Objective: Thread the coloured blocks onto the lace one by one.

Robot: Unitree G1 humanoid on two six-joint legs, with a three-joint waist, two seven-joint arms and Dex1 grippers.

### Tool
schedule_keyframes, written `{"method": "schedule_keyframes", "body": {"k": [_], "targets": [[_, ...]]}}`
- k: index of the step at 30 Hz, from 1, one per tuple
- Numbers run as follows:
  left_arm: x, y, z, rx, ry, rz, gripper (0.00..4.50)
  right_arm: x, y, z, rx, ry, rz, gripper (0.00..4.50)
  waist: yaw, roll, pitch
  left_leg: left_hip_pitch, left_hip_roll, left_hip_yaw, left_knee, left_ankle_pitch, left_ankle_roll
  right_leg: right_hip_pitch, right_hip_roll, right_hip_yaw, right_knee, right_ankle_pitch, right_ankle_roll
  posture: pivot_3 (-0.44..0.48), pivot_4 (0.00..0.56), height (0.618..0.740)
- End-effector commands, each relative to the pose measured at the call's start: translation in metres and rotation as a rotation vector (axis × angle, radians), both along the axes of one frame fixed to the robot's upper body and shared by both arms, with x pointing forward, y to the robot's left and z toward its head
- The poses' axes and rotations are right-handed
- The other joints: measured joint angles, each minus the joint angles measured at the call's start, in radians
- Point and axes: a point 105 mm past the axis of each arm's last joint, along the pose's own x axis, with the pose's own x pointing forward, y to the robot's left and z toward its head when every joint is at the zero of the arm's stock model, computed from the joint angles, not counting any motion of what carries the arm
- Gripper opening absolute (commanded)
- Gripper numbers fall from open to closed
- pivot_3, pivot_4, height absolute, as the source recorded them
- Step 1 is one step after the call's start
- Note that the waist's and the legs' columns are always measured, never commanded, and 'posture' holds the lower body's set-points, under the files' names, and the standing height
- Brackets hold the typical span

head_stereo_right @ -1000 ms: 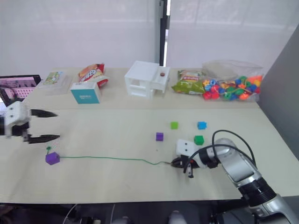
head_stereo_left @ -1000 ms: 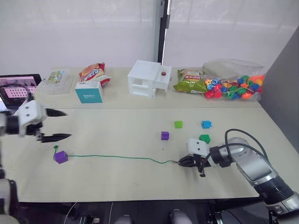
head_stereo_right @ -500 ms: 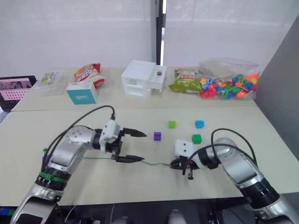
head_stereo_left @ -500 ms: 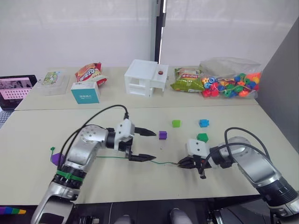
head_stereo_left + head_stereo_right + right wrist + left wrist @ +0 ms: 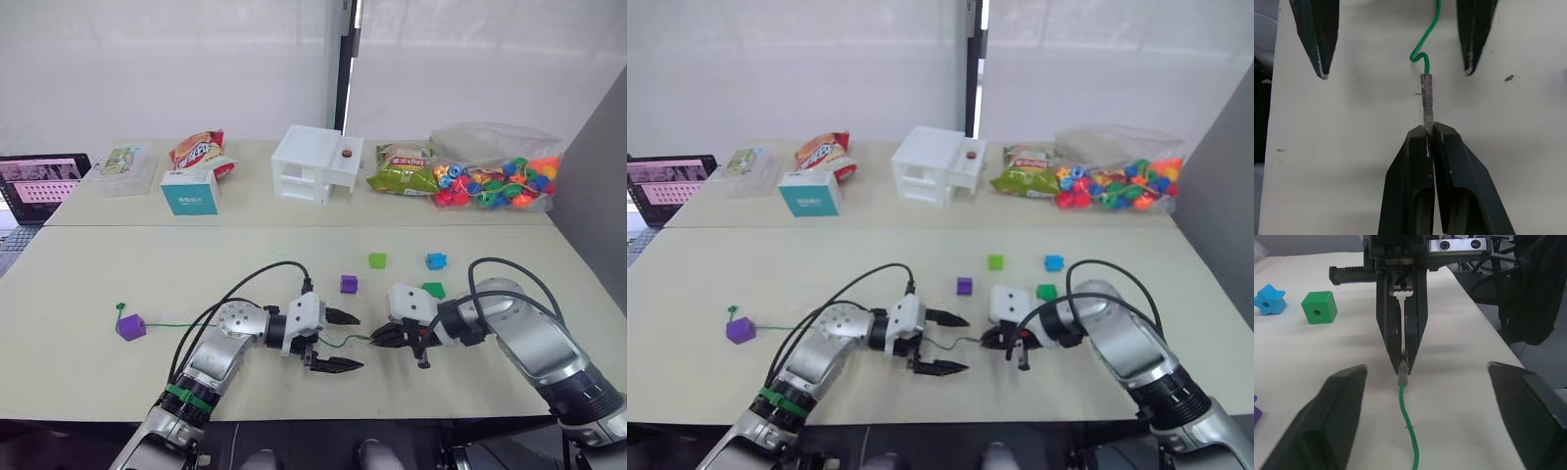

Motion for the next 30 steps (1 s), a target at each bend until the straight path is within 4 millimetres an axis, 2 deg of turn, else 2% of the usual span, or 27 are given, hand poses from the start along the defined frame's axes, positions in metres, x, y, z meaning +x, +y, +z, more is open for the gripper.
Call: {"method": "schedule_keyframes", "body": {"k": [1, 16, 19, 30], "targets": [[0.000, -0.004, 0.002, -0.005, -0.025, 0.009, 2.97, -0.001, 0.004, 0.010, 0.014, -0.025, 0.022, 0.00, 0.000, 0.000, 0.000, 0.000, 0.000, 0.000, 0.000, 0.000, 0.000, 0.000, 0.000, 0.000, 0.000, 0.000, 0.000, 0.000, 0.150, 0.740], [0.003, -0.005, -0.009, 0.020, 0.012, 0.042, 2.97, -0.003, 0.008, 0.004, 0.002, -0.011, 0.028, 0.00, 0.000, 0.000, 0.000, 0.000, 0.000, 0.000, 0.000, 0.000, 0.000, 0.000, 0.000, 0.000, 0.000, 0.000, 0.000, 0.000, 0.150, 0.740], [0.003, -0.005, -0.008, 0.017, 0.008, 0.030, 2.25, -0.004, 0.008, 0.005, 0.002, -0.014, 0.032, 0.00, 0.000, 0.000, 0.000, 0.000, 0.000, 0.000, 0.000, 0.000, 0.000, 0.000, 0.000, 0.000, 0.000, 0.000, 0.000, 0.000, 0.150, 0.740], [0.003, -0.008, -0.004, -0.004, 0.010, 0.022, 2.25, -0.004, 0.008, 0.004, 0.005, -0.016, 0.028, 0.00, 0.000, 0.000, 0.000, 0.000, 0.000, 0.000, 0.000, 0.000, 0.000, 0.000, 0.000, 0.000, 0.000, 0.000, 0.000, 0.000, 0.150, 0.740]]}}
